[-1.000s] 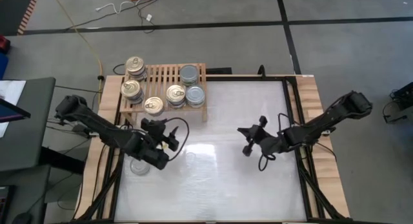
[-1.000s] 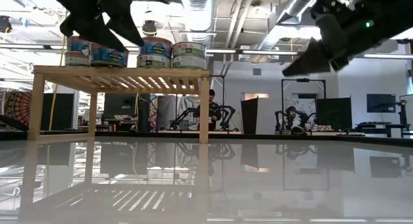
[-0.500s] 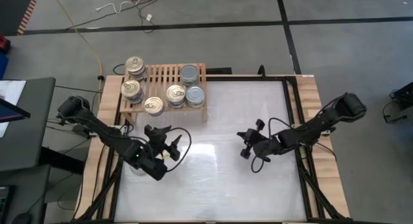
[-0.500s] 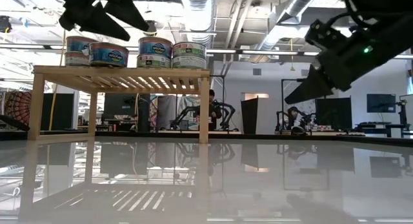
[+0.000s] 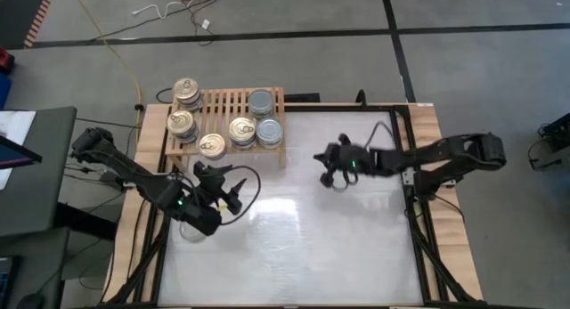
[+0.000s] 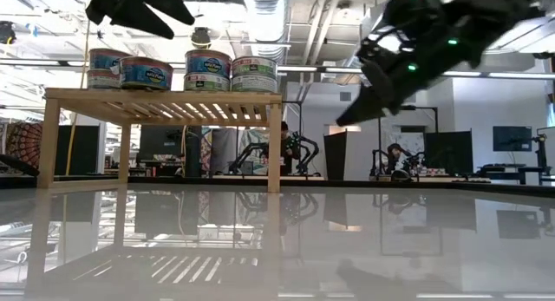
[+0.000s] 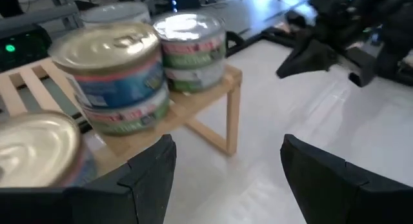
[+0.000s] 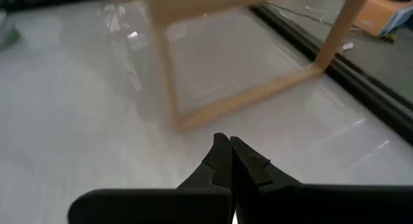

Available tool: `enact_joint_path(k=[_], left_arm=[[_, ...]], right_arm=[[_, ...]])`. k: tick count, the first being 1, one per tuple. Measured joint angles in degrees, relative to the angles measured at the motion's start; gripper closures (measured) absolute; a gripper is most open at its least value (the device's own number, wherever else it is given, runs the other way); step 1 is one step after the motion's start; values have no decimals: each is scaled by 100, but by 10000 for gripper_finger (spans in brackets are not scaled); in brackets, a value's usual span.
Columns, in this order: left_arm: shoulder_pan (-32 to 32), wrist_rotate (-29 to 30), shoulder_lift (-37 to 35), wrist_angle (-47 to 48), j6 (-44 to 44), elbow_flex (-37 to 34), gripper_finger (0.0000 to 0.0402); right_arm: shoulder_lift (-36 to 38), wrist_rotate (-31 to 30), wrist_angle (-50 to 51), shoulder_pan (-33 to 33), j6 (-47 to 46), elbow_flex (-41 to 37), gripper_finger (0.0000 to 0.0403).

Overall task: Stack canned seafood by type on shelf
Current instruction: Stack the blue tuna can on top of the bottom right blue tuna can on the shelf

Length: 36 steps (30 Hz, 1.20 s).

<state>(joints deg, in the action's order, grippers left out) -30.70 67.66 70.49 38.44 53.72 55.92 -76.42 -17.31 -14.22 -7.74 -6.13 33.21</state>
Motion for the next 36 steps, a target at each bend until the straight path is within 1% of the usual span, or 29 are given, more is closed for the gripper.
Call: enact_joint_path(k=[1,3,6,9,13,15,19,21,24,28,31,35,36], left_arm=[[42,1,-83,-3,-56,0,133],[99,0,-230,20,-214,0,133],[204,-2,-451,-6,-342,0,133],[331,-142,-693,-148,-127,0,133],[499,-537,-1062,-653,105,-2,134],[565,-639,-1191,-1020,47,-1,136],[704,-688,-1279,-1543,-344,-2,145],[805,-700,-1281,-1630,-395,-2,149],[974,-732,-1283,-1649,-86,-2,150],[1195,-752,-1280,-1649,43,-2,150],[1366,-806,-1379,-1638,20,-7,150],[1707,-1337,-1611,-1597,-87,-7,150],[1801,-1460,-1657,-1542,-165,-7,150]], right_arm=[[0,319,141,-221,0,157,385],[0,723,548,-568,4,545,385],[0,1171,1447,-941,61,1328,385],[0,1532,2526,-1162,207,2172,384],[9,1592,3654,-1225,114,3207,375],[9,1602,4016,-1201,-214,3565,371],[9,1610,4593,-1085,-1005,4065,369],[9,1611,4695,-1000,-1402,4225,369],[9,1614,4662,-880,-1767,4324,368],[9,1687,4604,-741,-1759,4335,367],[-11,1783,4464,-679,-1547,4335,362],[-137,1815,3988,-646,-1502,4337,345],[-195,1850,3741,-645,-1500,4341,340]])
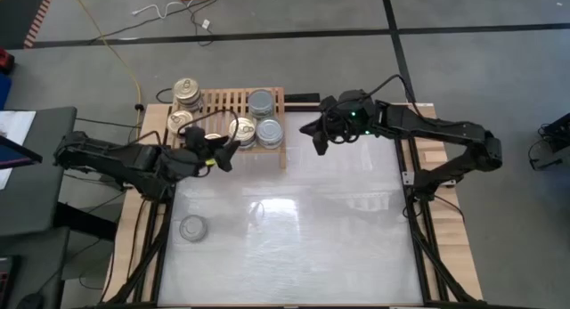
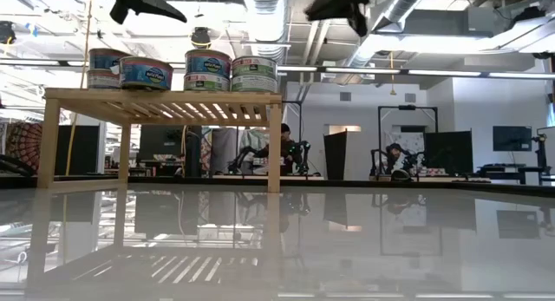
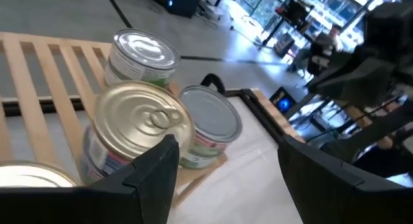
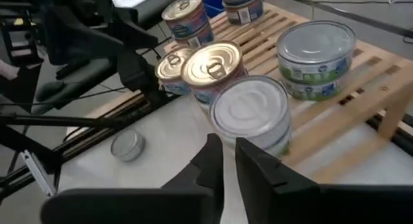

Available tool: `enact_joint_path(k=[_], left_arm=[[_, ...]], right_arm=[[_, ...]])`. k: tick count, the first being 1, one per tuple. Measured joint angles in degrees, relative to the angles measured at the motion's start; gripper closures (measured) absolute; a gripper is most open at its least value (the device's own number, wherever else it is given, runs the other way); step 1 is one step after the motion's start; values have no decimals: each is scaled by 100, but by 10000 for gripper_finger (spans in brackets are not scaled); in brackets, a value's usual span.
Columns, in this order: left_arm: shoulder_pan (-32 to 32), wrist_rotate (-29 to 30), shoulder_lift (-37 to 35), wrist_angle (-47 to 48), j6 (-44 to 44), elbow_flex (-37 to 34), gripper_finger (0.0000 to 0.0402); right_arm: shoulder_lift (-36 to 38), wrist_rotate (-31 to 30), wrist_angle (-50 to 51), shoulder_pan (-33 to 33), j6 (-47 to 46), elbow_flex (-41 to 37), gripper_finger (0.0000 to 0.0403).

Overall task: Stack canned seafood by type on shelf
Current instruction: Stack the blue tuna can on top of the bottom right blue tuna can on the shelf

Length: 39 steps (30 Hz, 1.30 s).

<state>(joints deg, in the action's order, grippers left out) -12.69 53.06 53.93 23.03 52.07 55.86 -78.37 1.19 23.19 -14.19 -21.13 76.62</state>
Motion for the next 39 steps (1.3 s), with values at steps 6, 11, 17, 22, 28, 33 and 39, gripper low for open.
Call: enact_joint_path(k=[6,11,17,22,28,33,39], left_arm=[[700,-837,-291,121,-517,0,150],[1153,-1412,-462,209,-845,2,150],[1464,-1933,-660,209,-1224,2,150],[1486,-1984,-943,358,-1234,2,150],[1511,-1981,-1029,768,-1148,2,150],[1511,-2050,-973,778,-1118,2,150],[1511,-2146,-970,854,-1106,2,150]], right_arm=[[-757,90,-188,47,4,669,307],[-1612,252,53,38,171,1746,271],[-2676,581,169,-75,164,3074,227],[-3507,713,857,-96,139,4182,217],[-4227,706,1542,-131,15,5106,245],[-4461,667,1705,-190,14,5320,279],[-4475,625,1572,-251,18,5322,297]])
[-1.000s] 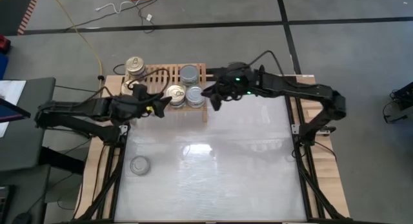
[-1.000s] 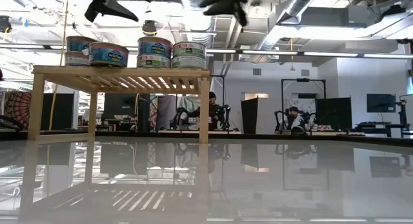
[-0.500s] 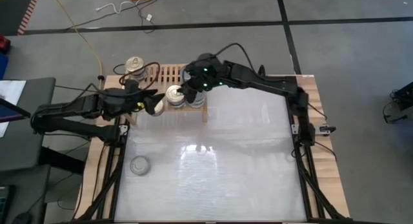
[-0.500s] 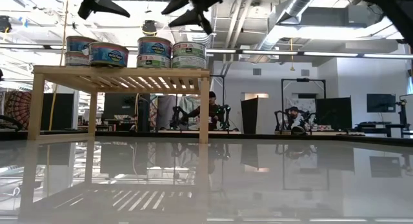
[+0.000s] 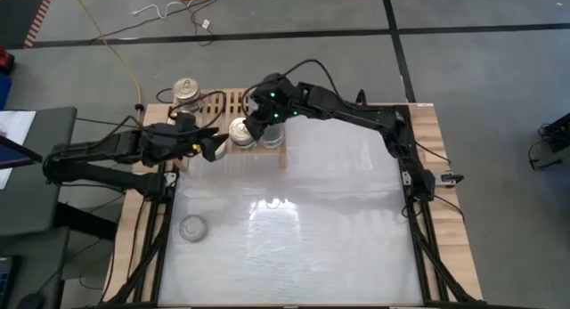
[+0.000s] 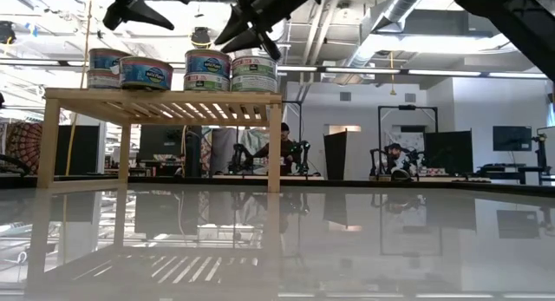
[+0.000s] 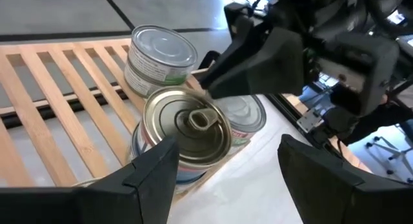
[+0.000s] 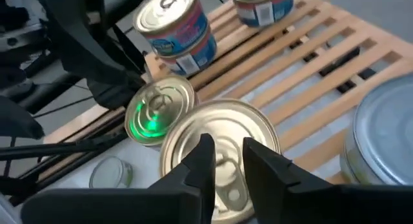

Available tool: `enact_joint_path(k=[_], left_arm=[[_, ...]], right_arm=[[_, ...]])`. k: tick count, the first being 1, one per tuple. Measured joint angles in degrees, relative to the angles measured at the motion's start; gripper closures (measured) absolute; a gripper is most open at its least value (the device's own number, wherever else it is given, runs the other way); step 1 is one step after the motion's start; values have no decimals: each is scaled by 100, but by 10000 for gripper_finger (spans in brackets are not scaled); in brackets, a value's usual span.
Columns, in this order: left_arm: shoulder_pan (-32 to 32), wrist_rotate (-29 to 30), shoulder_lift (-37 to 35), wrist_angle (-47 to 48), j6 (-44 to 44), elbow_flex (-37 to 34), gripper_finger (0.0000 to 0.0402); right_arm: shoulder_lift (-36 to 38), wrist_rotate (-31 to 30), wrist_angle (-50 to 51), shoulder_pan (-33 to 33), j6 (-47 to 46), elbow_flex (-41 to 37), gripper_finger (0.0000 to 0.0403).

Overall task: Stack canned seafood by type on shelf
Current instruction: Stack the blue tuna can on top of the bottom right blue tuna can on the shelf

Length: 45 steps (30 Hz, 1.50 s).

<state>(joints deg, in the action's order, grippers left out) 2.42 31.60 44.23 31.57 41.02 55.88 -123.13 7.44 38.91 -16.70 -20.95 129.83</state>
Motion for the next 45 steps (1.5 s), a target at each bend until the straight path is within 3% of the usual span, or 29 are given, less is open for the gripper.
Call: enact_joint_path(k=[37,45], left_arm=[[-2,-132,-41,75,78,0,150],[-2,-130,-41,108,78,0,150]], right_arm=[[-206,-173,-182,-104,487,-63,300],[-159,-170,-141,-192,499,265,300]])
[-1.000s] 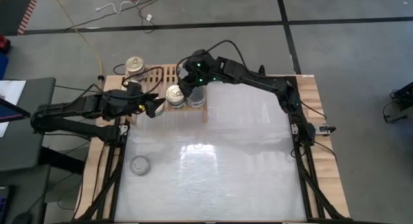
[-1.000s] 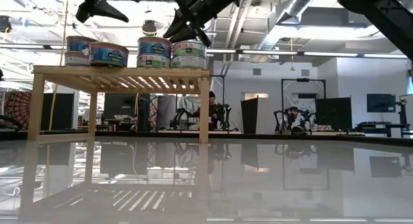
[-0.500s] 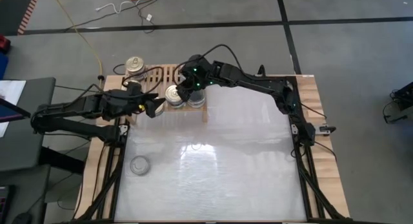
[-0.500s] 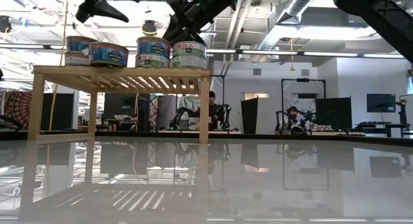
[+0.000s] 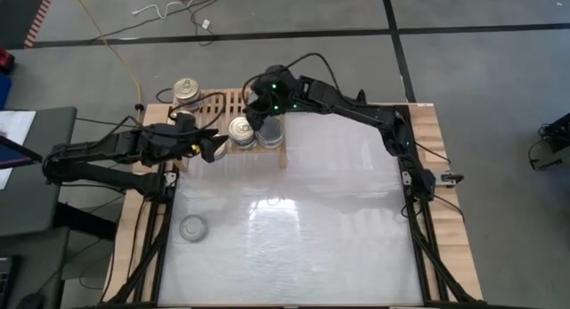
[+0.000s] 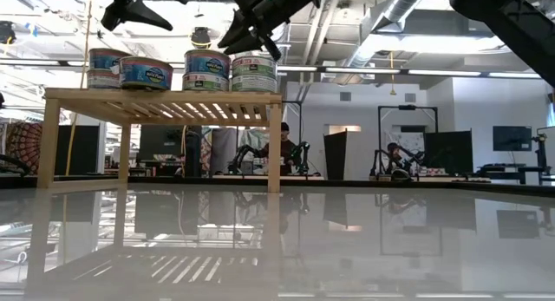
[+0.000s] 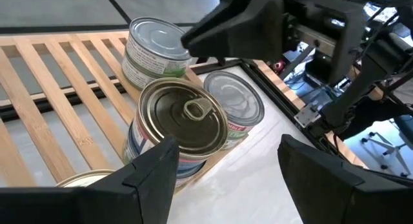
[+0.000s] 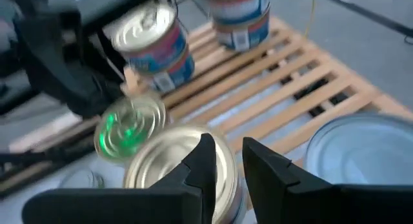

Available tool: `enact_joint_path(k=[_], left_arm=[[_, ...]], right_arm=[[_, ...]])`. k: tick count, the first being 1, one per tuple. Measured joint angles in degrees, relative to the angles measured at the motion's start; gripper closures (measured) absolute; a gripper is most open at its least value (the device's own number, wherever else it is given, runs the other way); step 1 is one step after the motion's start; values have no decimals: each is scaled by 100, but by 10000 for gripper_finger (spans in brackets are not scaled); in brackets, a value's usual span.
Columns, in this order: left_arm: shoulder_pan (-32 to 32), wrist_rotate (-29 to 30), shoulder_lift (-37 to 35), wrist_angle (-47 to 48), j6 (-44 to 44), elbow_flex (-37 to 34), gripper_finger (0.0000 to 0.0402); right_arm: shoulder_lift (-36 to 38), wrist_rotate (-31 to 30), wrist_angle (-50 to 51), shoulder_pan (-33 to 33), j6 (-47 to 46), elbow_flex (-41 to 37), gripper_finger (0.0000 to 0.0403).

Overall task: Stack canned seafood by type on shelf
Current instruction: Stack the blue tuna can on top of the bottom right blue tuna can on the shelf

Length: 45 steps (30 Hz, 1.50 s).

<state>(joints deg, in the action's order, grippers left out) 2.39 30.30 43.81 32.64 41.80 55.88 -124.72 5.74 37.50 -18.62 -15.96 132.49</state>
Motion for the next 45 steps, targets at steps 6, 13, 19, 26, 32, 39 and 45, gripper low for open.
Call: enact_joint_path(k=[6,13,19,26,32,39,45], left_arm=[[0,2,0,2,0,0,150],[0,4,1,2,-2,0,150],[0,4,0,2,-2,0,150],[0,4,0,2,-1,0,150],[0,4,0,2,0,0,150],[0,4,0,2,-2,0,150],[0,4,0,2,0,0,150]], right_arm=[[-27,22,236,25,235,-142,300],[-26,37,275,23,235,-330,300],[-20,37,301,20,237,-334,303],[-20,33,286,27,235,-334,360],[-20,33,221,25,251,-334,389],[-20,31,221,25,249,-336,384],[-25,29,16,29,198,-345,392]])
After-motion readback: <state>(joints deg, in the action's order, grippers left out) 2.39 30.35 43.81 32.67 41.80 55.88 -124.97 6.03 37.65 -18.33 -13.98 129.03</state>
